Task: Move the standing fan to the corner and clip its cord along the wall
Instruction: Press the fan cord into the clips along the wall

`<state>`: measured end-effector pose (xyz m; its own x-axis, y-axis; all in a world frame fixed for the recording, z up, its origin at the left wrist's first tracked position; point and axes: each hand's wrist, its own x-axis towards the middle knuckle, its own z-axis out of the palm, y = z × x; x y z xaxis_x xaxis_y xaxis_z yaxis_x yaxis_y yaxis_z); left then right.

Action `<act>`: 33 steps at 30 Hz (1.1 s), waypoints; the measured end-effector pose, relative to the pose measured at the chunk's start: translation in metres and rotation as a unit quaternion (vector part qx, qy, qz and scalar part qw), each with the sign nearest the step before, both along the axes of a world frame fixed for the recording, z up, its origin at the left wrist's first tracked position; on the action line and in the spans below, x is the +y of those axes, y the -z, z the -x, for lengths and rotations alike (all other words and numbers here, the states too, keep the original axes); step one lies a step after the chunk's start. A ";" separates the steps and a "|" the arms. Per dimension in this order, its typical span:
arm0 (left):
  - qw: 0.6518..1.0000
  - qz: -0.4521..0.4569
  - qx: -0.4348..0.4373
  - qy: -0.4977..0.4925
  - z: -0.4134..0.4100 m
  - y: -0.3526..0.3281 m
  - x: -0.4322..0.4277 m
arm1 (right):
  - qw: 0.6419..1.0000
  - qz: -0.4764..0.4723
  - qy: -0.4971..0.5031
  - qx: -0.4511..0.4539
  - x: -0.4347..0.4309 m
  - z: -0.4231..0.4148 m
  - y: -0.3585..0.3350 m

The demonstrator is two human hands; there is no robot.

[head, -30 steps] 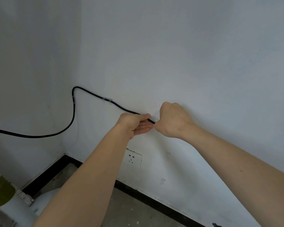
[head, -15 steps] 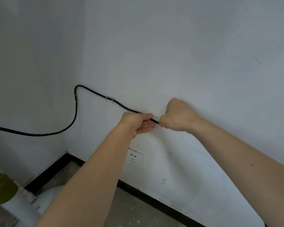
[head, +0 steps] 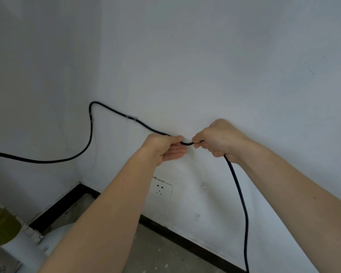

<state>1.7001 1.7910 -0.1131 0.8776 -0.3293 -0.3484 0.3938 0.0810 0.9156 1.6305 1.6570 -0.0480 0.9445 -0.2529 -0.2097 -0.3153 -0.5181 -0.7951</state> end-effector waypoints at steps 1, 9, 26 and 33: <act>1.000 -0.001 0.001 0.001 0.000 0.000 0.000 | 1.000 0.004 -0.004 0.001 0.000 -0.001 -0.001; 1.000 0.005 0.002 0.000 0.001 -0.001 0.000 | 0.963 0.224 -0.039 -0.144 0.003 -0.008 0.005; 0.997 0.055 0.040 -0.021 0.004 0.005 -0.001 | 0.836 0.514 -0.032 -0.189 -0.001 -0.002 0.011; 0.998 0.047 0.045 0.008 0.016 0.013 -0.008 | 0.869 0.458 -0.009 -0.187 -0.012 0.004 0.034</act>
